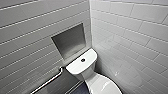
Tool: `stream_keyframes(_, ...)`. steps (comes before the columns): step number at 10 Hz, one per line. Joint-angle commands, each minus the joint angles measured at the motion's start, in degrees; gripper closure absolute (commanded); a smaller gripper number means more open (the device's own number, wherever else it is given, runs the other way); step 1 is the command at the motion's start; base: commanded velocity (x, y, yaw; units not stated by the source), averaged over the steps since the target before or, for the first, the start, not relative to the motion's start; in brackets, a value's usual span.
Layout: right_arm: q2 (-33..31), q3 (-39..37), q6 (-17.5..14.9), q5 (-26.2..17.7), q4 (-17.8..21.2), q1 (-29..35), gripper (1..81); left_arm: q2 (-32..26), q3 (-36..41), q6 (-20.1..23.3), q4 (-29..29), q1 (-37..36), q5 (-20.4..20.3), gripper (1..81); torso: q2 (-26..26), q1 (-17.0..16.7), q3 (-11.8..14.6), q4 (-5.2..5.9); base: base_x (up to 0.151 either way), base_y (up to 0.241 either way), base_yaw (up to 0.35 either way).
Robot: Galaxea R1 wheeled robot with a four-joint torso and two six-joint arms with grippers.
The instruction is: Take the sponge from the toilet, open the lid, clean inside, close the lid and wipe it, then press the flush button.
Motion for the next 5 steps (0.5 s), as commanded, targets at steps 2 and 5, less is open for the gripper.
stream_keyframes(2, 1.45, 0.03, -0.28, -3.75, 3.64, 0.27, 81.1, 16.44, -25.79, 0.33, 8.87, 9.83, 0.04, 81.1, 0.00, 0.00, 0.00, 0.00, 0.000, 0.000, 0.000)
stream_keyframes(5, 1.53, -0.66, -0.19, -7.59, 3.73, 1.42, 81.1, 26.52, -42.20, 0.24, 8.87, 12.13, -1.72, 81.1, 0.00, -0.02, 0.00, 0.00, 0.000, 0.000, 0.000)
